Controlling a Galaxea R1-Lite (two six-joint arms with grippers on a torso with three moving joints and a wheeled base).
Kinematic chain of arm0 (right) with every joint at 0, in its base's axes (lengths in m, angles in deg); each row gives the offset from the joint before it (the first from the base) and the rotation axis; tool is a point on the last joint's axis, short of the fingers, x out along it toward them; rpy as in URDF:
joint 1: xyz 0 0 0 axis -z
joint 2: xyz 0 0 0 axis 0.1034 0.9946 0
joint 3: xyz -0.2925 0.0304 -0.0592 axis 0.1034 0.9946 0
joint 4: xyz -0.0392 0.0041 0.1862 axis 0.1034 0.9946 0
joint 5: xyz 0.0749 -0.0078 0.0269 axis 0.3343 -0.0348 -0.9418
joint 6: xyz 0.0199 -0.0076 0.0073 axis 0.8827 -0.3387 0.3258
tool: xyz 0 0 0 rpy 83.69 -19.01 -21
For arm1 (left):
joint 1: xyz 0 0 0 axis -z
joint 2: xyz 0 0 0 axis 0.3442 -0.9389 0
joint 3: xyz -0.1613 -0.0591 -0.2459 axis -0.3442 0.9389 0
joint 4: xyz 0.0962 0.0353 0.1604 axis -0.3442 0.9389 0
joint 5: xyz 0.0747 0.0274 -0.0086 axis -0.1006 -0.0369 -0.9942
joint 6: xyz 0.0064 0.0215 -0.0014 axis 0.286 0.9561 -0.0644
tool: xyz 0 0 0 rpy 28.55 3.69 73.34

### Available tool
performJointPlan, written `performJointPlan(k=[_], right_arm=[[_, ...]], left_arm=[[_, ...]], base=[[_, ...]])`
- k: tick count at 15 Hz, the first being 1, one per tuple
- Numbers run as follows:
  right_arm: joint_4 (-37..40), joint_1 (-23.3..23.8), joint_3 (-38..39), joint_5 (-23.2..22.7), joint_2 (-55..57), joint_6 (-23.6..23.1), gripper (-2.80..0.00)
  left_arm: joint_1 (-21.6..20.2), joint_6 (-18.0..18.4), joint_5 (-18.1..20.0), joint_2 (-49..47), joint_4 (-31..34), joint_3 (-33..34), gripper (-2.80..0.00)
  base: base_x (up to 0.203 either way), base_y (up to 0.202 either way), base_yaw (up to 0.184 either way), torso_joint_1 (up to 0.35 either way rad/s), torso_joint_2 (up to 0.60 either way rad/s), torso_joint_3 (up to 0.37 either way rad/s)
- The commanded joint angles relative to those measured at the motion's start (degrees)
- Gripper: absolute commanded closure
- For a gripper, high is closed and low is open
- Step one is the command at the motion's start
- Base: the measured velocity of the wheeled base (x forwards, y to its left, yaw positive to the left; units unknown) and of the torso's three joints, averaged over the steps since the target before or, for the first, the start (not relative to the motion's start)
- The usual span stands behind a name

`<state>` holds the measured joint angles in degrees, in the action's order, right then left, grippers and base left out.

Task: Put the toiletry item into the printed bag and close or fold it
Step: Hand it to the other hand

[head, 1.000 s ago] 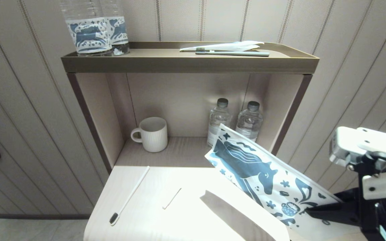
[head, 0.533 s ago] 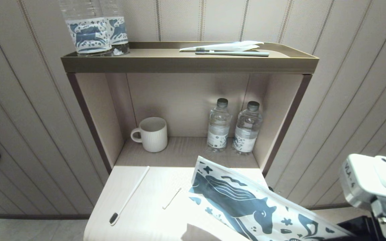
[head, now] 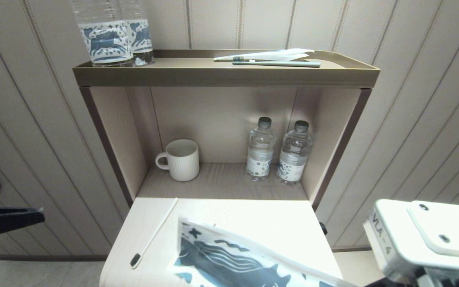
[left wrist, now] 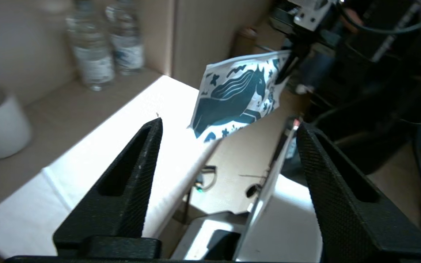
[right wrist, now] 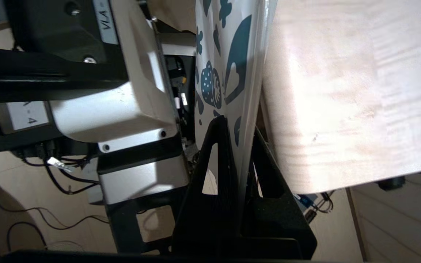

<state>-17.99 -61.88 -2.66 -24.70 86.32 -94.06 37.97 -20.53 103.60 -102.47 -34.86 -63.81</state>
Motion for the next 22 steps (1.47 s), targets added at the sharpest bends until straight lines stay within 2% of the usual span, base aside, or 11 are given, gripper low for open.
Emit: performJointPlan(k=[1, 5, 9, 11, 17, 22], right_arm=[[0.17, -0.43, -0.78, -1.70, 1.36, -0.51, 0.00], [-0.26, -0.39, -1.63, -5.50, 3.32, -1.59, 0.00], [-0.35, -0.48, -3.62, -7.38, 5.35, -1.94, 0.00], [-0.34, -0.48, -5.48, -8.89, 6.77, -1.94, 0.00], [-0.35, -1.79, -9.54, -11.10, 11.16, -2.02, 0.00], [-0.35, -1.80, -12.70, -13.44, 14.22, -1.99, 0.00]], left_arm=[[2.89, 2.89, 0.60, -4.93, -0.11, 0.20, -2.80], [2.99, 4.27, 5.94, -7.93, -0.49, 0.55, -2.80], [2.99, 4.29, 10.30, -12.10, -7.04, 2.12, -2.80], [3.42, 4.29, 12.63, -12.44, -8.25, 2.83, -2.80], [5.10, 4.29, 13.34, -13.77, -11.91, 5.52, -2.80], [7.70, 4.29, 13.35, -18.92, -15.58, 4.95, -2.80]], base=[[0.000, 0.000, 0.000, 0.000, 0.00, 0.000], [0.000, 0.000, 0.000, 0.000, 0.00, 0.000], [0.000, 0.000, 0.000, 0.000, 0.00, 0.000], [0.000, 0.000, 0.000, 0.000, 0.00, 0.000], [0.000, 0.000, 0.000, 0.000, 0.00, 0.000], [0.000, 0.000, 0.000, 0.000, 0.00, 0.000]])
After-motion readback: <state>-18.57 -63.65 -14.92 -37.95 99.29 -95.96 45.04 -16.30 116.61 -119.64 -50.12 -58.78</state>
